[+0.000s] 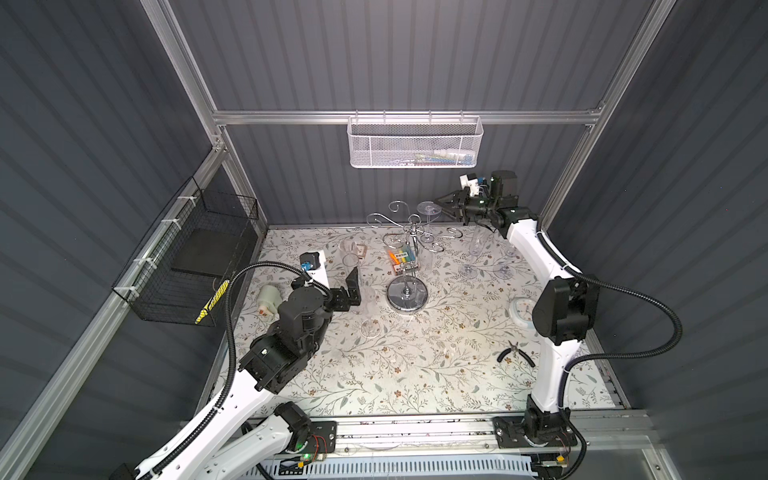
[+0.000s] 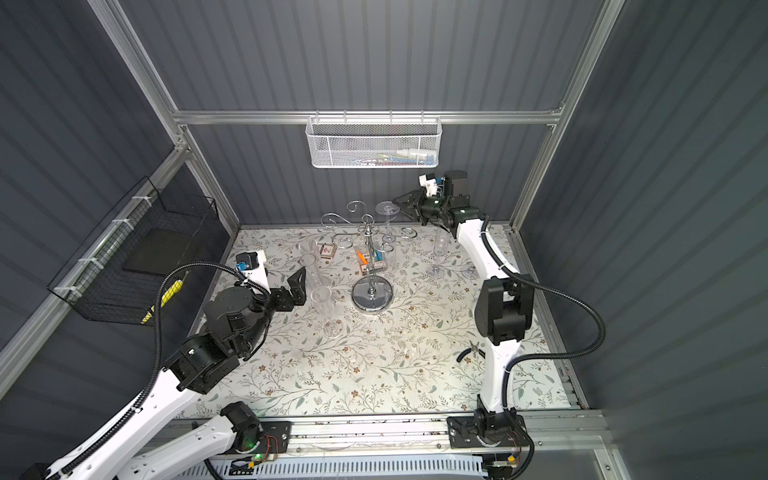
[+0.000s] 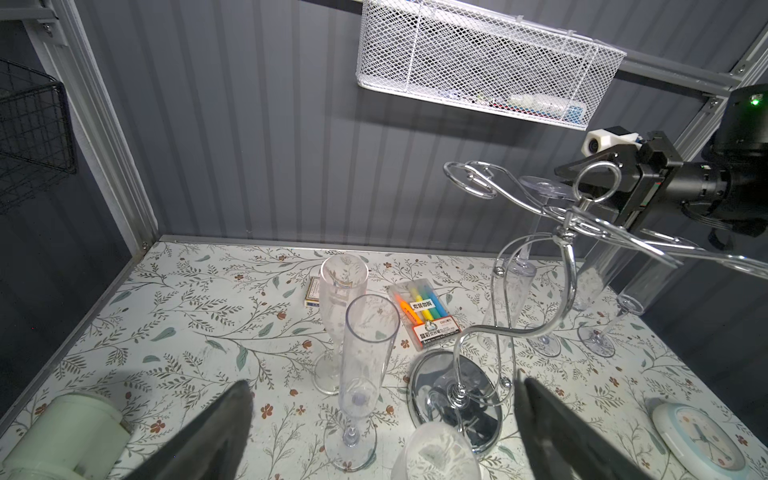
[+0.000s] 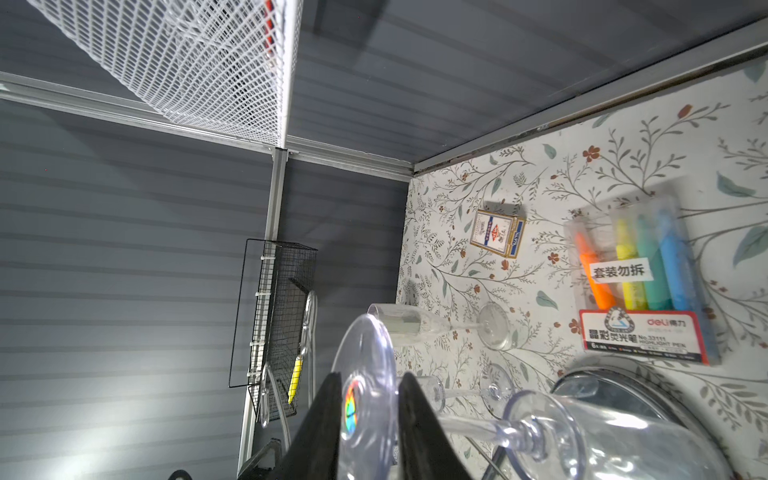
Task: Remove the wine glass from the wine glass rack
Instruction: 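Slide the wine glass off the rack arm with the right gripper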
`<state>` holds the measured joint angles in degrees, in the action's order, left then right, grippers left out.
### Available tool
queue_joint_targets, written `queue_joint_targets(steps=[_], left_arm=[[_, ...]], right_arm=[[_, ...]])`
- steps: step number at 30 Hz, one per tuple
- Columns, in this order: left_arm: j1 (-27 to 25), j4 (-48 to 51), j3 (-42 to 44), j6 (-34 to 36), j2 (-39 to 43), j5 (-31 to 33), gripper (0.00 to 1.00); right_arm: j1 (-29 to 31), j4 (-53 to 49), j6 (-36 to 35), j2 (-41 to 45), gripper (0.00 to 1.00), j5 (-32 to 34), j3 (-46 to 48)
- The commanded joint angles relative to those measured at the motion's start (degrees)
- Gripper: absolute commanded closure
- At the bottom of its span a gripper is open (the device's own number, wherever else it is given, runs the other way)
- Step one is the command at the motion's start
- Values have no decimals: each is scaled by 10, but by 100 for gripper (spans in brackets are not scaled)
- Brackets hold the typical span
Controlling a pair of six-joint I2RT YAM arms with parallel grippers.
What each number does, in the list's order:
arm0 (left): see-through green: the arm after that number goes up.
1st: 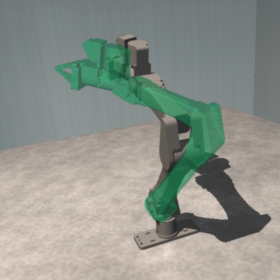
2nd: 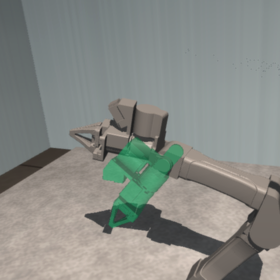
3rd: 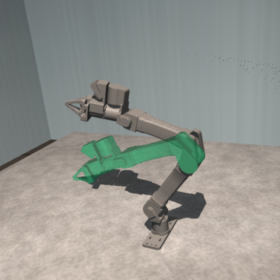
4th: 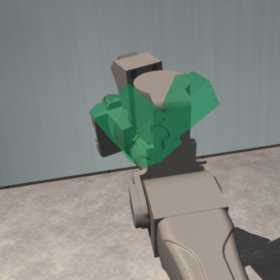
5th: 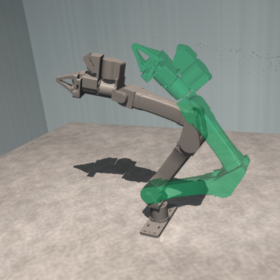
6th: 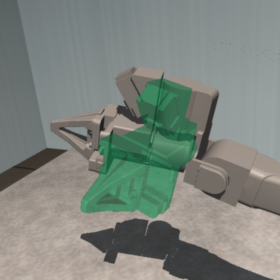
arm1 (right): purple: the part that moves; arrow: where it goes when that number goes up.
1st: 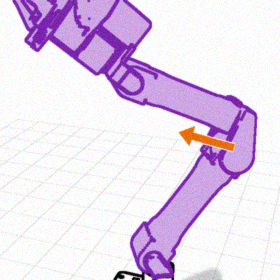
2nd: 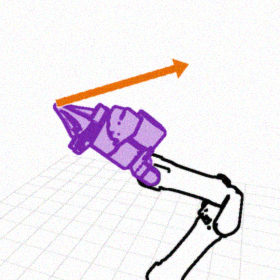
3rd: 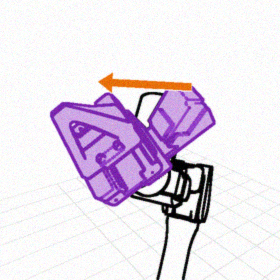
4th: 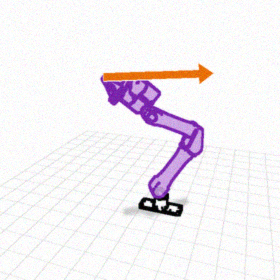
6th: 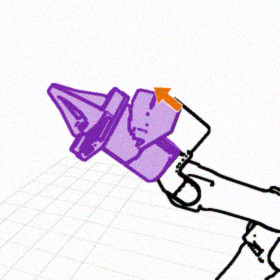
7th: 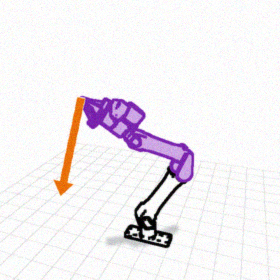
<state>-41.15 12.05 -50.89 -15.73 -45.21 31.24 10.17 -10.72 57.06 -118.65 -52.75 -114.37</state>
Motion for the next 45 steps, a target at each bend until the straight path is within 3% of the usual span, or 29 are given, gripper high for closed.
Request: queue_joint_targets(steps=[1, 10, 30, 37, 43, 45], left_arm=[[3, 3, -4, -5, 7, -1, 0], [2, 4, -6, -6, 7, -3, 0], [2, 9, -5, -10, 10, -2, 0], [3, 14, -11, -11, 12, -4, 0], [3, 13, -11, -16, 13, -5, 0], [3, 12, -13, -16, 11, -8, 0]], right_arm=[[3, 6, 6, -14, 73, -18, -25], [8, -9, 9, -41, 73, -27, -58], [9, 4, 17, -41, 88, -29, -60], [8, 40, 47, -34, 100, -41, -43], [5, 73, 76, -23, 100, -45, -27], [2, 124, 115, -14, 100, -48, -3]])
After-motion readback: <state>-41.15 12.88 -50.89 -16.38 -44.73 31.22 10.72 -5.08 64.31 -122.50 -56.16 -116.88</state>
